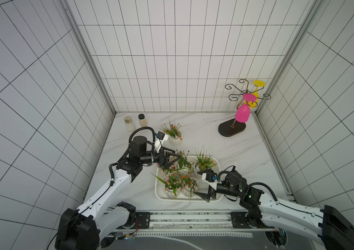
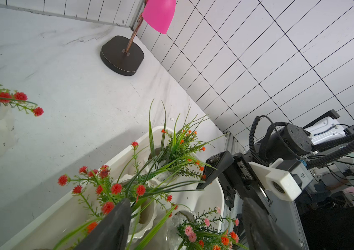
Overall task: Put the potted gypsophila into the storage box
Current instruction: Place the baby's breath potted plant at the storage box, then pick up the baby's breath potted plant from the center of the board.
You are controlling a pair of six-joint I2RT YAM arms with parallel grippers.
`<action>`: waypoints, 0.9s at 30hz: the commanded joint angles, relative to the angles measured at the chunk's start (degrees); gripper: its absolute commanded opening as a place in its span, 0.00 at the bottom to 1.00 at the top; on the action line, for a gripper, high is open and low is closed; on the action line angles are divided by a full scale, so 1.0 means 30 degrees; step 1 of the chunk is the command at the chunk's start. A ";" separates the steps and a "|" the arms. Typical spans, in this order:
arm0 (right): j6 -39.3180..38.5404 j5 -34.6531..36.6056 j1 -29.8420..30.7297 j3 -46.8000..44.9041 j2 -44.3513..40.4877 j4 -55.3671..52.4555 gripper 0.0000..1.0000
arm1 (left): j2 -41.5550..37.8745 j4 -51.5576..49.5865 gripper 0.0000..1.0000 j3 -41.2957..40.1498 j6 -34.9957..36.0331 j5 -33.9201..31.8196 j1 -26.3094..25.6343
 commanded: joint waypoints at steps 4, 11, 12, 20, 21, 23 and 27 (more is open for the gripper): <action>0.2742 0.2998 0.0130 -0.0528 -0.2346 -0.2084 0.92 | -0.0298 -0.0198 0.80 0.0543 0.0523 -0.0631 0.0217; 0.4790 0.4117 0.0126 -0.0069 -0.5945 -0.4348 0.85 | -0.0329 -0.0168 0.81 0.0543 0.0394 -0.0978 0.0817; 0.5147 0.4498 0.0115 0.0048 -0.6406 -0.4686 0.84 | -0.0302 -0.0171 0.80 0.0543 0.0363 -0.1033 0.0962; 0.8554 0.8490 0.0119 0.1800 -0.8185 -0.7292 0.84 | -0.0534 -0.0169 0.81 0.0485 0.0039 -0.2212 0.1955; 0.8904 0.8912 0.0101 0.2062 -0.8196 -0.7578 0.85 | -0.0520 -0.0168 0.83 0.0484 -0.0018 -0.2344 0.2031; 0.9266 0.9339 0.0099 0.2604 -0.8142 -0.7924 0.86 | -0.0562 -0.0190 0.84 0.0475 -0.0167 -0.2816 0.2100; 0.9988 1.0902 0.0071 0.4014 -0.7633 -0.8676 0.87 | -0.0678 -0.0645 0.86 0.0484 -0.0371 -0.4559 0.2188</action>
